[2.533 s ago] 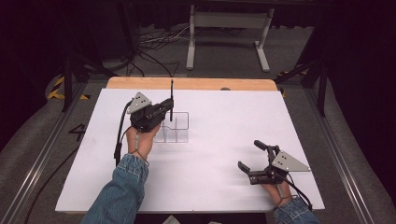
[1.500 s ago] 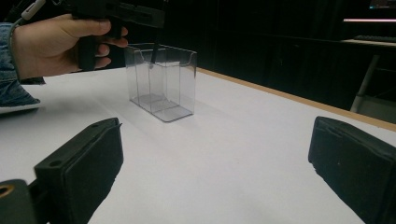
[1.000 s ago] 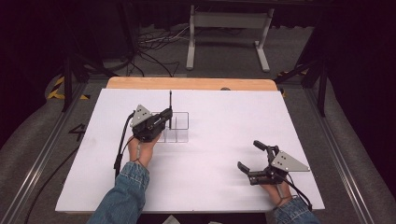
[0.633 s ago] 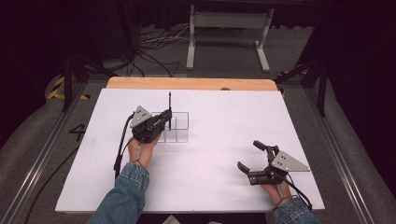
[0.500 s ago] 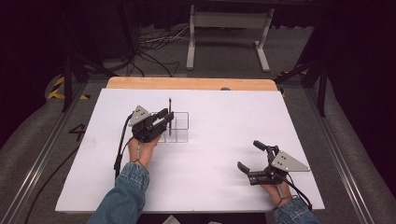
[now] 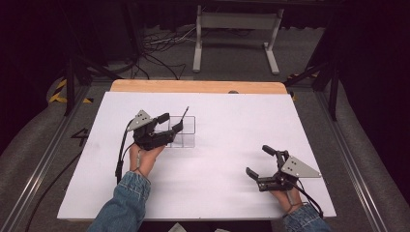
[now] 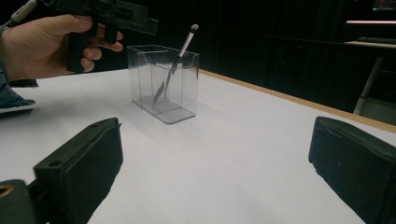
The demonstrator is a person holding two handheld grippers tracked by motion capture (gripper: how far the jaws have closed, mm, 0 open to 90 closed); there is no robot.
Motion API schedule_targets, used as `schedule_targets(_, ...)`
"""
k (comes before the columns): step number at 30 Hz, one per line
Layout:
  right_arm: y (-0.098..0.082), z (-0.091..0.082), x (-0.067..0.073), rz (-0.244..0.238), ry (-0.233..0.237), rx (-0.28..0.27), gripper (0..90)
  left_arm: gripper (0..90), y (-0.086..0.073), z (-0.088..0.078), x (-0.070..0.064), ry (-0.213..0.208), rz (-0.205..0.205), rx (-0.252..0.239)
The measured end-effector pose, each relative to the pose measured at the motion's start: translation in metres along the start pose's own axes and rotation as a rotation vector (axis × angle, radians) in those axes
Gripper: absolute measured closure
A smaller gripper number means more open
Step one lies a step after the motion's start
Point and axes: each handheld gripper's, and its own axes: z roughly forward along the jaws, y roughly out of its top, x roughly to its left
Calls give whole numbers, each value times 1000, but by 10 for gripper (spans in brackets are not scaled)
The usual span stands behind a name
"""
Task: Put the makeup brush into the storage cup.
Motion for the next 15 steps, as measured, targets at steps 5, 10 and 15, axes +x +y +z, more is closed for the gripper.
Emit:
schedule_targets(5, 1, 3, 1, -4, 17, 23, 1, 168, 5, -10, -6, -41, -2, -7)
schedule_targets(10, 6, 1, -1, 3, 19, 35, 1, 106, 8, -19, -11, -51, 47, 11)
schedule_targets(15, 15, -4, -5, 4, 7, 39, 1, 69, 7, -24, -12, -64, 55, 26)
